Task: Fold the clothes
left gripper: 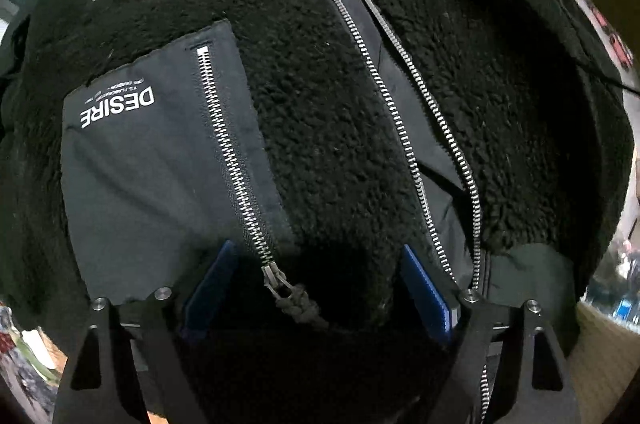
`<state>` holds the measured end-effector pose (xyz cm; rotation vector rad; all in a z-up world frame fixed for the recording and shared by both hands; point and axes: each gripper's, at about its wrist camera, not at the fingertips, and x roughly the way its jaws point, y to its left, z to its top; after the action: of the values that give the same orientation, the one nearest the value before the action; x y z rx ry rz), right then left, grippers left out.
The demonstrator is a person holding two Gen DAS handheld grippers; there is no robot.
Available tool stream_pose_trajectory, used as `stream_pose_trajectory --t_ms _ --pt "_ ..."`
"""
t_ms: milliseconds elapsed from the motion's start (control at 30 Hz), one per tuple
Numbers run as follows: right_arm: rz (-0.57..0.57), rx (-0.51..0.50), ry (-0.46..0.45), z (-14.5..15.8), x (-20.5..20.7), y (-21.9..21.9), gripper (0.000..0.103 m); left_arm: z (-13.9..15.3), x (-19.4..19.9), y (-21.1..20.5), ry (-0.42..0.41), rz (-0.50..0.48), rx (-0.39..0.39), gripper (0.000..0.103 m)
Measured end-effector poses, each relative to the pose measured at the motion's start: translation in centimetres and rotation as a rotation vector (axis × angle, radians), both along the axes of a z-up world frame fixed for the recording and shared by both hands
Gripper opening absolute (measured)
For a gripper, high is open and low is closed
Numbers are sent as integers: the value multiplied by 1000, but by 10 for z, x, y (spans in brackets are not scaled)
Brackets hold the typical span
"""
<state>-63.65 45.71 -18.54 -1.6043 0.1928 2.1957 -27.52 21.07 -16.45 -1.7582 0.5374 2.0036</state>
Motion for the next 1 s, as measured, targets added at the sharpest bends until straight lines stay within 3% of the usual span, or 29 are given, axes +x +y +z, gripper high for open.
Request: stream_pose_trajectory --t_ms 100,167,200,300,433,500,567,633,767,867,933,967,1000 --pt "80 9 43 7 19 -18 78 1 3 -2 30 17 36 86" --pt "147 -40 62 20 48 -32 67 2 4 -4 39 29 64 86" --pt "206 -52 95 31 75 -45 67 3 3 -6 40 37 81 86" --pt "371 -74 168 60 162 -74 81 15 2 -18 56 106 152 86" --pt "505 -139 96 49 288 -104 82 51 8 -51 143 260 246 85" --pt "497 -132 82 35 331 -125 84 66 20 -68 204 295 253 85" --pt "490 -125 68 22 373 -147 88 64 26 -85 199 322 251 85" --pt "482 -121 56 10 411 -166 84 56 31 -92 178 342 233 85" --pt "458 -134 58 13 426 -180 83 14 46 -107 178 382 168 87" --pt "411 -171 60 19 432 -182 84 19 62 -106 263 452 186 86" --pt "360 -265 87 36 441 -179 74 35 74 -108 238 461 249 85" --pt "353 -319 118 46 448 -179 77 46 80 -108 227 436 304 85" --pt "364 -355 149 52 456 -180 89 61 87 -109 232 420 358 84"
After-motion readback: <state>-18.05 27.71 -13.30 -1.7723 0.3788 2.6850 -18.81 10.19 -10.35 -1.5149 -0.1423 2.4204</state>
